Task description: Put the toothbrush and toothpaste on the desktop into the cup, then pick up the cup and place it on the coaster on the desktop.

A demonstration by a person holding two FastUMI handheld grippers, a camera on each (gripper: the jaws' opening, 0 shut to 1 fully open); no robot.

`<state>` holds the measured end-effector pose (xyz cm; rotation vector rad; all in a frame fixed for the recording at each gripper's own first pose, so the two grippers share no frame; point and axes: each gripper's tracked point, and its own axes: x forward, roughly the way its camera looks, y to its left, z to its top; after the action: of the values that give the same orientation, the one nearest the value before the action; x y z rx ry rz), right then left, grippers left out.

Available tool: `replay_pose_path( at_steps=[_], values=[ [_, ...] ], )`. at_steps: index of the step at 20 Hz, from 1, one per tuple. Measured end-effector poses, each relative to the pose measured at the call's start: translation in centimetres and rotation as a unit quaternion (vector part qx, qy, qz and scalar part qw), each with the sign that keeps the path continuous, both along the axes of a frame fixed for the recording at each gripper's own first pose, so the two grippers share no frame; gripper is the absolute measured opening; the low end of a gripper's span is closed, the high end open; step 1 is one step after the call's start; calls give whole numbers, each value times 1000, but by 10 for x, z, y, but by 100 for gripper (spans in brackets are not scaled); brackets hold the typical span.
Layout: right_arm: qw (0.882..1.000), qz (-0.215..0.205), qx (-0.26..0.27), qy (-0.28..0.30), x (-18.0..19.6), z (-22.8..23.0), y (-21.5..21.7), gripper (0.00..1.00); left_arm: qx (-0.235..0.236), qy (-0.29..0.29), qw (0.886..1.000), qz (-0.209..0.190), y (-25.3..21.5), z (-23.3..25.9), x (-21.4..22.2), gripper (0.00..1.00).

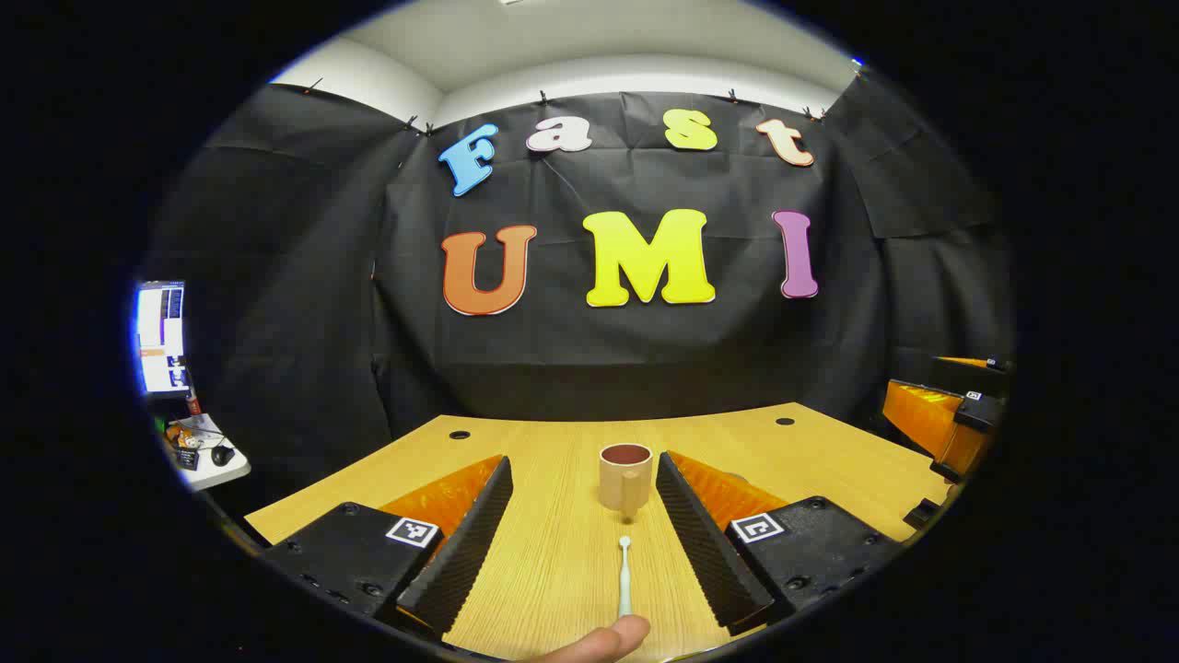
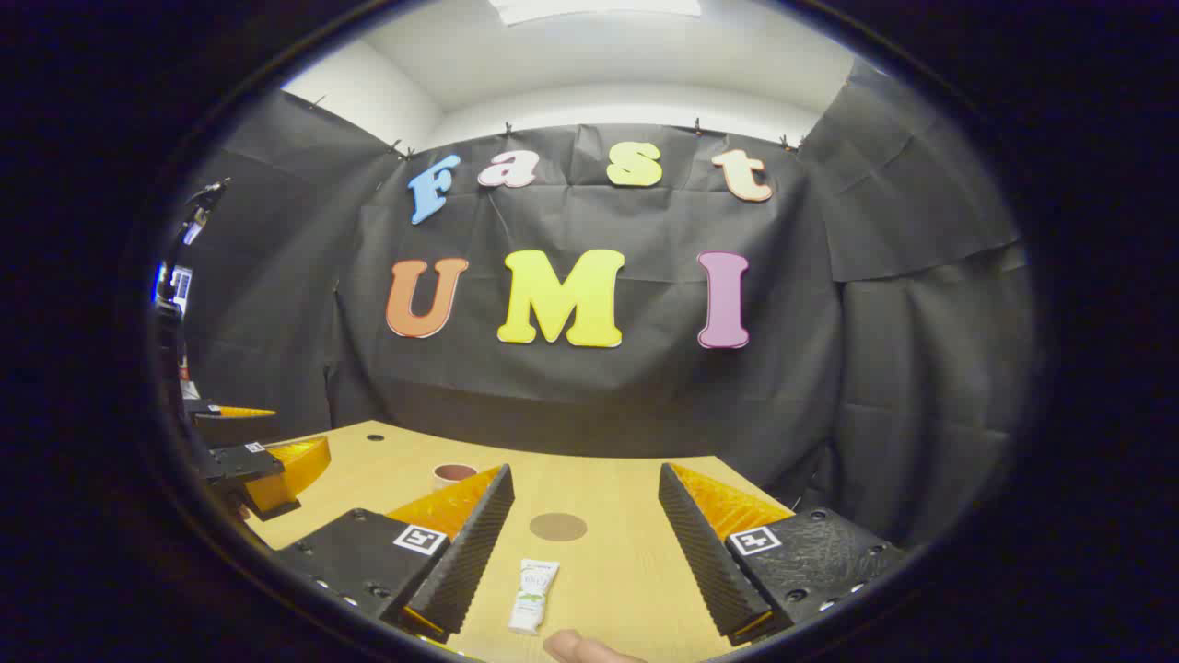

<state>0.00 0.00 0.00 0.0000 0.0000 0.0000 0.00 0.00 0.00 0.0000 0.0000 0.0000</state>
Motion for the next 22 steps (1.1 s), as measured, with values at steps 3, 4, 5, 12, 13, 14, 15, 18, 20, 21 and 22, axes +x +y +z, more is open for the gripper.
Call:
replay_pose_path(
  at_steps=[3,4,5,12,13,14,15,18,20,21,22],
  values=[
    [1000,4,-1,5,2,-5,-3,95,-7,12,1000,-2,0,-6,1,99],
    [1000,4,2,7,3,-6,-4,95,-10,16,1000,0,0,-9,2,99],
    [1000,0,5,12,5,-12,-10,95,-13,21,1000,7,5,-13,4,99],
    [998,-5,27,52,16,-44,-18,97,-41,50,998,18,21,-37,15,99],
    [998,-4,26,55,17,-46,-18,97,-39,52,998,17,21,-39,16,99],
    [998,-2,25,58,18,-49,-16,95,-38,54,998,17,20,-42,17,99],
    [998,3,25,62,19,-53,-13,95,-37,56,998,16,20,-44,17,99],
    [997,10,27,76,21,-62,-11,97,-30,56,998,11,15,-49,18,99],
    [996,12,31,81,21,-66,-11,95,-27,60,998,3,7,-55,21,99],
    [996,13,31,83,22,-69,-12,95,-25,65,998,-1,3,-60,23,99],
    [996,12,31,85,23,-72,-14,96,-22,69,997,-1,2,-66,25,99]
  ],
)
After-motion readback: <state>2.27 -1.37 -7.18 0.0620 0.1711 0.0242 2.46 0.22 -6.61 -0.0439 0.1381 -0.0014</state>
